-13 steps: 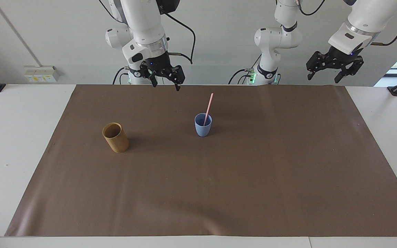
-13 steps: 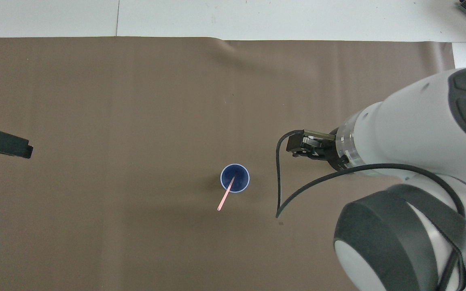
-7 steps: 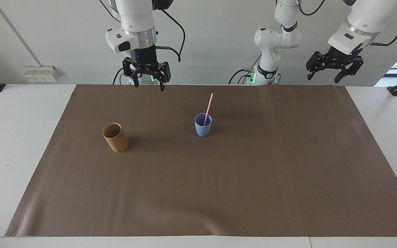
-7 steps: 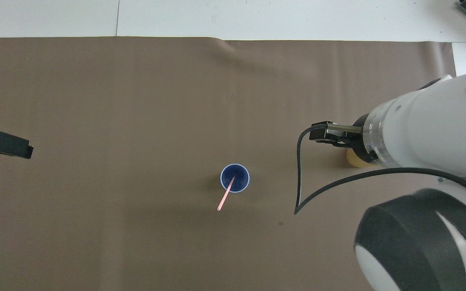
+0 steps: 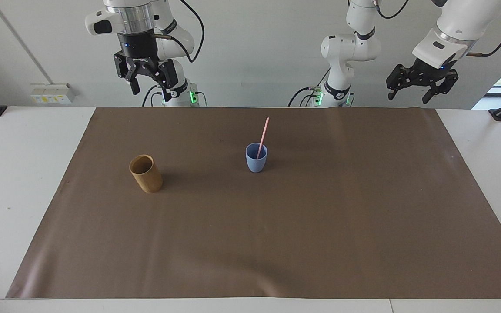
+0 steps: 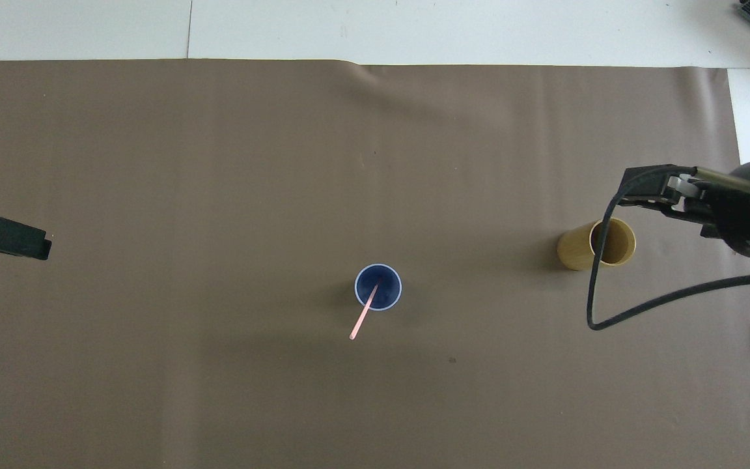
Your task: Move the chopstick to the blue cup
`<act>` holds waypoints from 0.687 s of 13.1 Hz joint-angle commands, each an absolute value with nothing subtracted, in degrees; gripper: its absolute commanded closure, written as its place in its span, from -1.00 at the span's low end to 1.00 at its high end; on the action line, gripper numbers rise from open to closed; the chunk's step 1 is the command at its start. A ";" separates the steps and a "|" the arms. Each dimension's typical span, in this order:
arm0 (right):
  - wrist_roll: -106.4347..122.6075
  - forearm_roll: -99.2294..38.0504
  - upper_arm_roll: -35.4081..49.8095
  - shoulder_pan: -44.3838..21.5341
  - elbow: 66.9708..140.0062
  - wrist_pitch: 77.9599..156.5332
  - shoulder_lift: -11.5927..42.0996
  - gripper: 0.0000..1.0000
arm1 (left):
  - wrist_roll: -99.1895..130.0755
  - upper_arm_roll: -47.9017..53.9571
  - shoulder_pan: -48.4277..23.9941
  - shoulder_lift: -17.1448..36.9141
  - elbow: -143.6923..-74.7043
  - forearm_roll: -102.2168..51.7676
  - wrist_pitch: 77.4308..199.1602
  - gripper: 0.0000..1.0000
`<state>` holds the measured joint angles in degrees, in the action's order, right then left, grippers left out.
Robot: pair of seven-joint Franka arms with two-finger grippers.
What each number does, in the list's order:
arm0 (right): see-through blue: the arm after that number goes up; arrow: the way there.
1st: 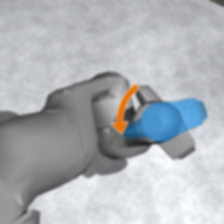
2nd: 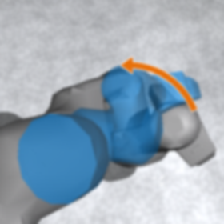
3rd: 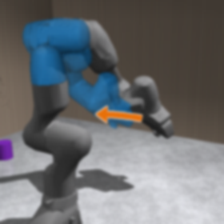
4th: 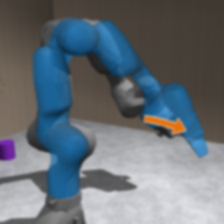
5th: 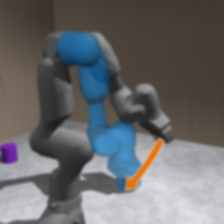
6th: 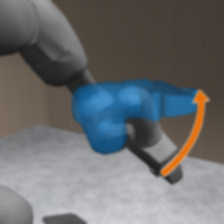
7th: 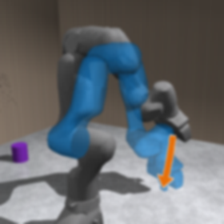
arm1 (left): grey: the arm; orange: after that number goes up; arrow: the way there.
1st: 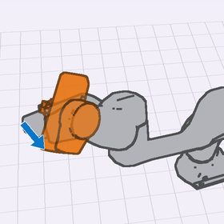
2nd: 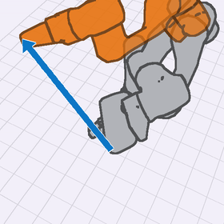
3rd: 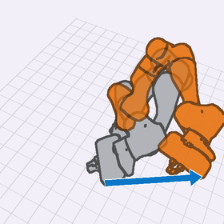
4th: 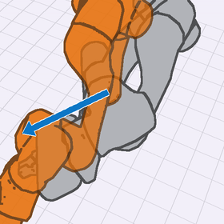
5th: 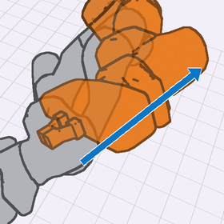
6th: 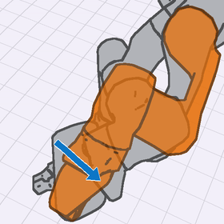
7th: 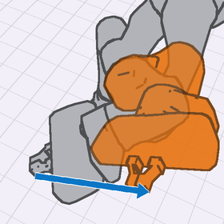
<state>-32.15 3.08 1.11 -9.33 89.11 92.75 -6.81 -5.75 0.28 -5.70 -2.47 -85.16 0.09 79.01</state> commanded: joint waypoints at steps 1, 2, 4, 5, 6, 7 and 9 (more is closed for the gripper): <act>-23.87 2.73 -2.88 -8.44 88.86 90.01 -7.12 -1.00 | -5.54 0.61 -5.71 -4.04 -87.19 1.32 79.98 -1.00; -16.51 1.07 -5.34 -8.44 88.94 88.35 -7.12 -1.00 | -5.62 0.53 -5.80 -4.04 -87.19 1.32 79.98 -1.00; -4.26 -1.32 -7.73 -8.79 89.82 84.04 -8.69 -1.00 | -5.54 0.53 -5.80 -4.04 -87.19 1.32 79.81 -1.00; -3.52 -1.23 -7.73 -8.70 90.35 83.07 -8.44 -1.00 | -5.54 0.53 -5.80 -4.04 -87.19 1.32 79.72 -1.00; -3.52 -1.23 -7.82 -8.44 90.26 82.97 -7.57 -1.00 | -5.54 0.53 -5.80 -4.04 -87.19 1.32 79.72 -1.00; -3.52 -0.97 -7.91 -8.26 89.65 82.79 -5.99 -1.00 | -5.45 0.53 -5.71 -4.04 -87.19 1.32 79.72 -1.00; -3.52 -0.88 -8.52 -6.52 88.69 80.86 -3.88 -1.00 | -5.36 0.53 -5.80 -4.04 -87.19 1.23 79.80 -1.00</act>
<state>-5.14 -0.10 -8.31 -8.88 89.59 82.23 -5.97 -5.73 0.33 -5.70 -2.47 -85.23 0.09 79.01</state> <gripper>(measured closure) 0.000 0.000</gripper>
